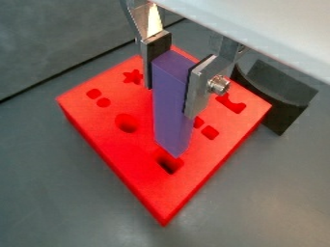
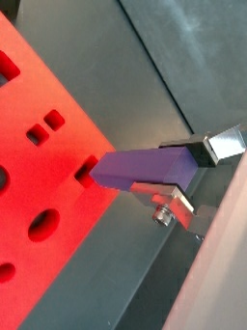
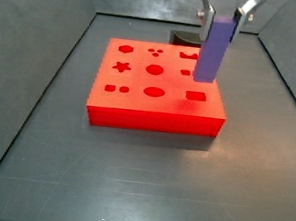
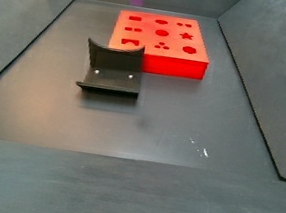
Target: Insert the rectangle object.
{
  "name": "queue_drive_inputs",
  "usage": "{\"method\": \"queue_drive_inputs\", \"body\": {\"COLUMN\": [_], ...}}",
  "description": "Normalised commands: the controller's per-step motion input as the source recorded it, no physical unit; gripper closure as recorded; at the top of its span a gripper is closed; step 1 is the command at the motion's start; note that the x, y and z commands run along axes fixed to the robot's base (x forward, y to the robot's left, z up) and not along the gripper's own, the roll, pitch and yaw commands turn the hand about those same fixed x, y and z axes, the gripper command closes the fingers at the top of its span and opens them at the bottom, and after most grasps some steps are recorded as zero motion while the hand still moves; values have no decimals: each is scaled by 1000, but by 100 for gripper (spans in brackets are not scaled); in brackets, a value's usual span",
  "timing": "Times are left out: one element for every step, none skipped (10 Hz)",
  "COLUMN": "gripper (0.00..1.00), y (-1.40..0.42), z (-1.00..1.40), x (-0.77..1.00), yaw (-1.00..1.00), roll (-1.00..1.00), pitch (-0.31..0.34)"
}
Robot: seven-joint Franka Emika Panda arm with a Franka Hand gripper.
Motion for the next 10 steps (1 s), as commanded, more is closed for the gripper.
{"method": "queue_drive_inputs", "body": {"gripper": [100,100,100,100,100,100,100,100,100,100], "y": [40,0,0,0,0,0,0,0,0,-69], "z": [-343,-329,-340,-351,-351,-317,-329,-317,-331,-517], "x": [134,46,0,0,0,0,0,94,57,160], "yaw": [0,0,-63,-143,-183,-237,-214,-194,-120,-143], "roll": [-61,-94,-113,-56,-91,-146,-189,-123,0,57], "pitch": [74,43,10,13,10,20,0,0,10,0]}}
